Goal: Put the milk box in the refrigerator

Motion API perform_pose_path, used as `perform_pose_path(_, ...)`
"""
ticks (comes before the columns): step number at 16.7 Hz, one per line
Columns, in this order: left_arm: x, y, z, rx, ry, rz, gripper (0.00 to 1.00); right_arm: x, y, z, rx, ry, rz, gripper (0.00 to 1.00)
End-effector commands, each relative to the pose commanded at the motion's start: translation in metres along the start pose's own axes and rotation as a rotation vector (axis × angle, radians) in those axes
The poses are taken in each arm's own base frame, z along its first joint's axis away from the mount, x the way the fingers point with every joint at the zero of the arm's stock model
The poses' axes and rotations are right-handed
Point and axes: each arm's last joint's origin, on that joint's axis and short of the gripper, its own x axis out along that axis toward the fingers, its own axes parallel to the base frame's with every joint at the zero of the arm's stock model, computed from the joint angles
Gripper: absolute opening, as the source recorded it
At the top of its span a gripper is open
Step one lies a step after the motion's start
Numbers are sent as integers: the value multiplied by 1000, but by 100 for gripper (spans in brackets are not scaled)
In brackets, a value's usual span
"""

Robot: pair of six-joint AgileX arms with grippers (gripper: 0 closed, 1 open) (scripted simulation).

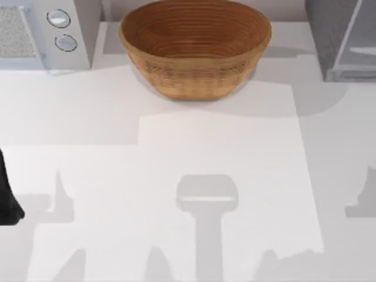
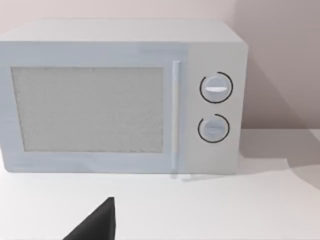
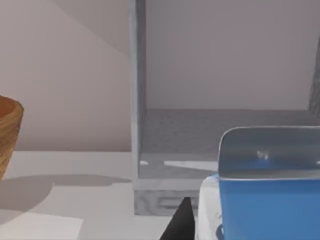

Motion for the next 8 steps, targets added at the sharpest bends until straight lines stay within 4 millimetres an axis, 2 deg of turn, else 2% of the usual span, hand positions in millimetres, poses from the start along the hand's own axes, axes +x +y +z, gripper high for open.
perform_pose_path(4, 0, 0, 0, 0, 0, 0, 100, 15, -3, 37, -19, -52, -3, 0)
perform_pose_path(8, 0, 0, 0, 0, 0, 0, 100, 60, -9, 62, -18, -15, 7, 0)
